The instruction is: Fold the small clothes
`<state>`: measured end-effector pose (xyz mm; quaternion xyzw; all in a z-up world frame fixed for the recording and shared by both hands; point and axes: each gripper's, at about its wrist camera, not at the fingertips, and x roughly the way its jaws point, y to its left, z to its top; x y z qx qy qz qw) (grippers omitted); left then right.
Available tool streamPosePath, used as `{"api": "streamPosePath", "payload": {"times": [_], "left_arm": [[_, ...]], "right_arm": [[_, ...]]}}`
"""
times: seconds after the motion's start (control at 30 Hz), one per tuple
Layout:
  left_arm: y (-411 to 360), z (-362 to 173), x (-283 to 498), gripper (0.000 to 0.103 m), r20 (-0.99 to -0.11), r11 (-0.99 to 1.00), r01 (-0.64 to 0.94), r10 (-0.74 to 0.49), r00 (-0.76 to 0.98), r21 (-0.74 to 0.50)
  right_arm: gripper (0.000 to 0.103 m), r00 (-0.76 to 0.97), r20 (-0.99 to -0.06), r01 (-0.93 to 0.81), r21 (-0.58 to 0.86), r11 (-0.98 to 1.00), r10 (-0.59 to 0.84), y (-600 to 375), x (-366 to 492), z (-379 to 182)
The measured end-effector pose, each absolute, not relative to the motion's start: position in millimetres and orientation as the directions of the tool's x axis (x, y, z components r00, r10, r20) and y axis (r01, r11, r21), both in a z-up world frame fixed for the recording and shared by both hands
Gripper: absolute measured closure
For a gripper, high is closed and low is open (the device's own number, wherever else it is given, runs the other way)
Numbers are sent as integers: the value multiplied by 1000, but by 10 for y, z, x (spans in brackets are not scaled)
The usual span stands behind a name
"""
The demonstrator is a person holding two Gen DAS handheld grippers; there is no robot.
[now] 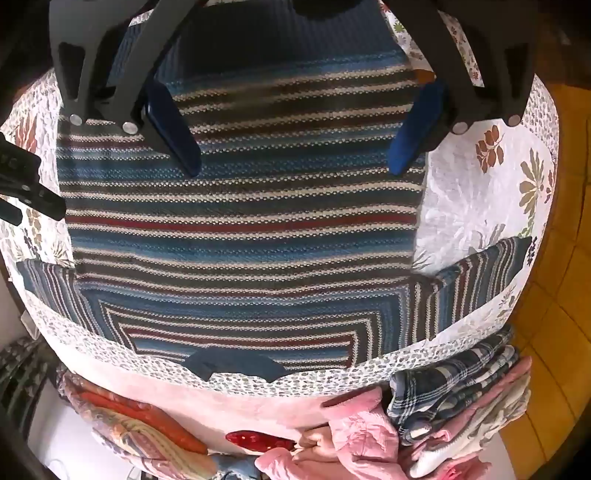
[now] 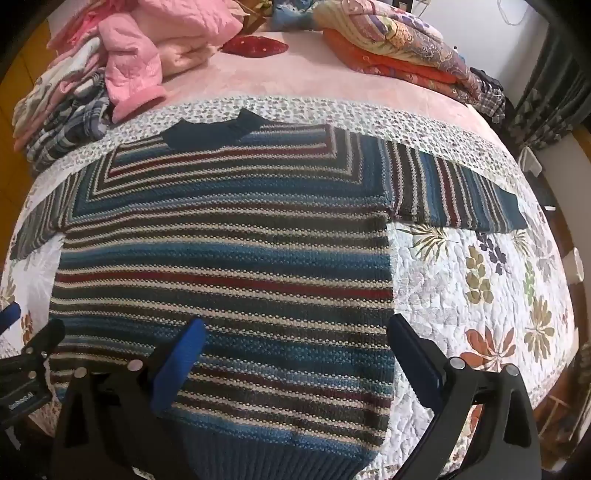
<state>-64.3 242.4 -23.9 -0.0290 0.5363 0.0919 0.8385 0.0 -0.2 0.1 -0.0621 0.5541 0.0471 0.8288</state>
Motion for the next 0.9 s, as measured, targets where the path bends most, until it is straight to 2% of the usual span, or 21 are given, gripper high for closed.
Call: {"api": "streamPosePath", "payload": {"times": [0.17,0.37,0.53,0.67,0.9], "left_arm": [[2433,-220,-638,3,-905,982,-183,124,407,52],[2421,-219,-655,3,-894,982,-188,115,434,35],[2412,-180,-634,3,-880,985,-170,115,462,39],[2445,-183,-654,3,-870,985,-173,69,489,-20],[2460,-185,-629,3,-865,981,-195,86,494,-13]], "right_arm": [[4,391,-920,-142,-51,989,8,66,-6,35],[4,386,-919,-157,18,987,78,10,33,94],[4,402,-912,-168,16,986,83,-15,-9,44],[4,403,-911,-163,21,986,86,-26,-11,24],[4,414,-907,-156,12,988,76,-11,-15,21]]}}
